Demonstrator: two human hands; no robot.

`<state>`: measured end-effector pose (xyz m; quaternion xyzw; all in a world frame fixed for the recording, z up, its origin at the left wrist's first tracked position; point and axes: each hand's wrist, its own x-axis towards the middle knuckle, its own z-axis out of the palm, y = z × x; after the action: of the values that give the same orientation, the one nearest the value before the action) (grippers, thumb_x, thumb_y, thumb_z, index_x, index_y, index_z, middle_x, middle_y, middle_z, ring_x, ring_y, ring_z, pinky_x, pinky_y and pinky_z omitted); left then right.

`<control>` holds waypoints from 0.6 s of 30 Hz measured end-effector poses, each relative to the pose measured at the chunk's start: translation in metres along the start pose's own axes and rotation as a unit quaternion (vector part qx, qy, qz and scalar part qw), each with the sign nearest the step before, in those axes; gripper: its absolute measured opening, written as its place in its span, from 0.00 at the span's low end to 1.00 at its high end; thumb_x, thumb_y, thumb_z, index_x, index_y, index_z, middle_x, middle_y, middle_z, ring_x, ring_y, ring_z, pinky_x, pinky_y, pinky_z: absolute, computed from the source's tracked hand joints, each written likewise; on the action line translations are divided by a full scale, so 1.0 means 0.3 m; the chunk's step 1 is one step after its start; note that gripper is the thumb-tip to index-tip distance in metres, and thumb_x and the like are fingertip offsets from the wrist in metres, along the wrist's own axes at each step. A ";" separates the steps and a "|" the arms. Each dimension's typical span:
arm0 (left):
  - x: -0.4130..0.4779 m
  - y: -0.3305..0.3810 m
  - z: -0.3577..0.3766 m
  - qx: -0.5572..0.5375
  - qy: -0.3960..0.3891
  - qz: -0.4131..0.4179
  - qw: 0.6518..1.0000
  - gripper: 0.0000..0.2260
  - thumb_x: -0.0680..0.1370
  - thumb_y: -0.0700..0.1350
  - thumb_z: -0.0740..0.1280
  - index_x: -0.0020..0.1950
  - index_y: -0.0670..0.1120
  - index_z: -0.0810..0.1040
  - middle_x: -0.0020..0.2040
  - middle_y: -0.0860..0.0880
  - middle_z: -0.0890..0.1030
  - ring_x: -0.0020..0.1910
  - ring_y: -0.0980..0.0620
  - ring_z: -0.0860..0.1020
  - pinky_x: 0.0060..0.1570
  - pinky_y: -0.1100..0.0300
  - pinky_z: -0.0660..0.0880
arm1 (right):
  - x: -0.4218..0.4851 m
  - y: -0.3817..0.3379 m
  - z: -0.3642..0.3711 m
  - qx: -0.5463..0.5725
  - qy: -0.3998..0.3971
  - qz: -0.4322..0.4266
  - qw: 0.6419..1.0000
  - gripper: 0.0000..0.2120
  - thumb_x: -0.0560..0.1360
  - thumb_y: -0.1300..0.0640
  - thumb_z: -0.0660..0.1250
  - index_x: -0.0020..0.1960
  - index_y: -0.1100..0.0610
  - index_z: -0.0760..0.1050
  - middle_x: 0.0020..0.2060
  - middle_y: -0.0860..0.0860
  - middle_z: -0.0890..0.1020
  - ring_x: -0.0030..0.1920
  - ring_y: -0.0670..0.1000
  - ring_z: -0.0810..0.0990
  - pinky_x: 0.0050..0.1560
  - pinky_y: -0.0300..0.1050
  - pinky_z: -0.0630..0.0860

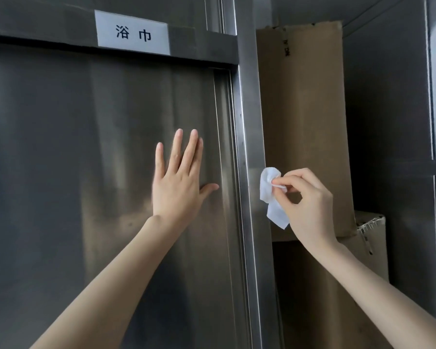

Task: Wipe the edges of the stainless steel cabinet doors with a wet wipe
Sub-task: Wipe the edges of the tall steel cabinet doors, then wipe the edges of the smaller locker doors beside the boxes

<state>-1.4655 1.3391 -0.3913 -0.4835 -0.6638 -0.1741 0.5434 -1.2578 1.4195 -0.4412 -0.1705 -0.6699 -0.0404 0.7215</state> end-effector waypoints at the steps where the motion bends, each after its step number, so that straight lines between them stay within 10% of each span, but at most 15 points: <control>1: 0.001 0.008 -0.001 0.003 -0.003 -0.004 1.000 0.41 0.76 0.67 0.50 0.79 0.42 0.43 0.80 0.49 0.42 0.78 0.45 0.38 0.76 0.41 0.41 | -0.002 0.001 0.004 -0.003 0.004 -0.011 1.000 0.06 0.69 0.71 0.71 0.41 0.61 0.81 0.40 0.51 0.78 0.38 0.49 0.75 0.37 0.40 0.73; 12: 0.027 0.106 -0.088 -0.145 -0.024 -0.057 0.987 0.33 0.73 0.43 0.73 0.73 0.34 0.65 0.77 0.40 0.60 0.77 0.35 0.51 0.73 0.36 0.50 | 0.162 0.085 -0.062 -0.078 -0.039 -0.052 0.995 0.04 0.69 0.69 0.72 0.41 0.63 0.81 0.41 0.53 0.81 0.43 0.50 0.79 0.45 0.36 0.75; 18: 0.250 0.158 -0.243 -0.252 0.010 0.069 0.965 0.23 0.74 0.42 0.57 0.67 0.38 0.76 0.70 0.42 0.72 0.74 0.43 0.62 0.71 0.44 0.59 | 0.607 0.060 -0.185 -0.124 -0.109 -0.060 0.984 0.09 0.76 0.58 0.65 0.43 0.62 0.81 0.42 0.53 0.83 0.43 0.49 0.80 0.45 0.41 0.80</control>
<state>-1.3814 1.3402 -0.3132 -0.6476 -0.5584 -0.3027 0.4210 -1.1818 1.4508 -0.2685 -0.2218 -0.7434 -0.1471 0.6136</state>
